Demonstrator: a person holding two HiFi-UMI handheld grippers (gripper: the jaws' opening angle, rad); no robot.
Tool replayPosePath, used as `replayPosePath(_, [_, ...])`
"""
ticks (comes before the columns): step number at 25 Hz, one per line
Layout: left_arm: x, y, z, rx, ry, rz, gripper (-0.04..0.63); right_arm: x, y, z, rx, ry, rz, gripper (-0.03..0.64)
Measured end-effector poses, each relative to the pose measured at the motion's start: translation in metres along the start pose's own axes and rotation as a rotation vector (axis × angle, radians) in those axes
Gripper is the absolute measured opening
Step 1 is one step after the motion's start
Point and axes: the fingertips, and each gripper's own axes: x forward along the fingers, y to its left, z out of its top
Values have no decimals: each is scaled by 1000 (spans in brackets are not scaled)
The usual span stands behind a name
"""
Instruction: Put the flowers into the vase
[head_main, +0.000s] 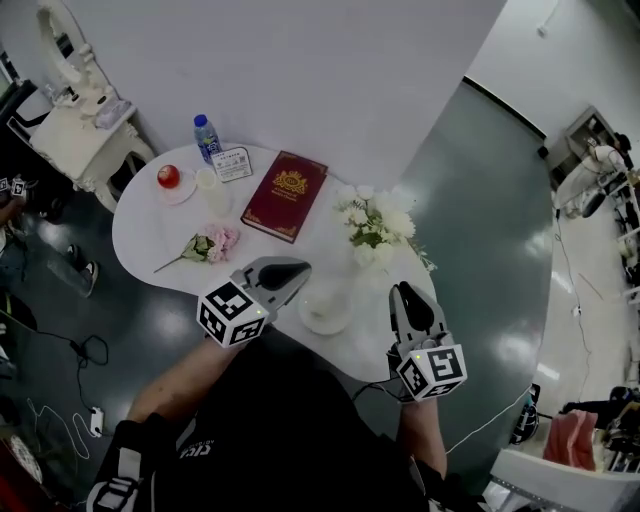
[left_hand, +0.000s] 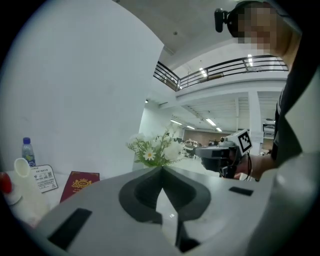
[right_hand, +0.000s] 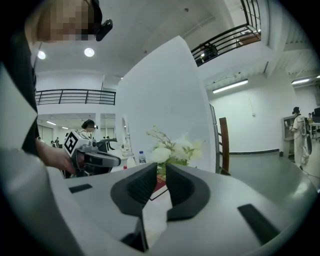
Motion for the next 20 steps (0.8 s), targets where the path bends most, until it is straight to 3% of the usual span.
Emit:
replayPosePath(9, [-85,12,18,29,-113,6,11,19,98,3,-10,-25,77,29])
replayPosePath(13, [-119,31,8,33,-98,8,11,35,136,3,-9,-23,50,26])
replayPosePath(15, [-132,35,3,14,-98,-19,11,42,152,-1,-11,-10,40,26])
replayPosePath(20, [-144,33,-11,59,-74,-78,9,48,176,-14,-8,14,44,28])
